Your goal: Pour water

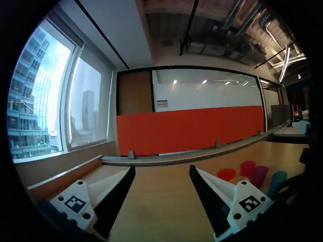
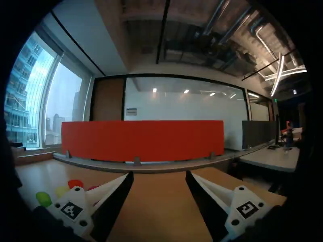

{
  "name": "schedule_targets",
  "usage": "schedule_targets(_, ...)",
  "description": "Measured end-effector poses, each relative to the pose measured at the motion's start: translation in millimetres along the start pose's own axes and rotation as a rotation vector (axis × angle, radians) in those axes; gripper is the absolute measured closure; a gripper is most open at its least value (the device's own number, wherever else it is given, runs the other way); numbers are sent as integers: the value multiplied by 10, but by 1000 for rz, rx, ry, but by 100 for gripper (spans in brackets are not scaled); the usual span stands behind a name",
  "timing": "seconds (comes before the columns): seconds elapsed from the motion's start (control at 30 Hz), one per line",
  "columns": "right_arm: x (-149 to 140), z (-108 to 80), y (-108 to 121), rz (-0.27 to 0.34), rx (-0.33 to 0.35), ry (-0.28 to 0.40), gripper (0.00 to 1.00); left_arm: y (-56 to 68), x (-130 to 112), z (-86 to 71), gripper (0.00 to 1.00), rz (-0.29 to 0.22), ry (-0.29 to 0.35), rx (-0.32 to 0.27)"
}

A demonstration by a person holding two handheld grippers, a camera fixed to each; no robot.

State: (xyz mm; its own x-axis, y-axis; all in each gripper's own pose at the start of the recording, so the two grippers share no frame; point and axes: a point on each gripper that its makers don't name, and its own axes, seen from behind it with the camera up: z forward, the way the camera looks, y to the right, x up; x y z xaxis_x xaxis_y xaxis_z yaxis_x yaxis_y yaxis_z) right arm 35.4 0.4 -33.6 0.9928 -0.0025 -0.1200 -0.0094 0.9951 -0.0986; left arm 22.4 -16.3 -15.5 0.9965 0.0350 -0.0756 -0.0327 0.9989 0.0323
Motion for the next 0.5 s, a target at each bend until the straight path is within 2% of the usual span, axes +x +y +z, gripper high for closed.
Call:
schedule_targets(0.17, -10, -12, -31, 13, 1, -14, 0, 57, -106, 14, 1, 10, 4, 11)
schedule_targets(0.5, -26, 12, -85, 20, 7, -28, 0, 58, -395, 25, 1, 4, -18, 37)
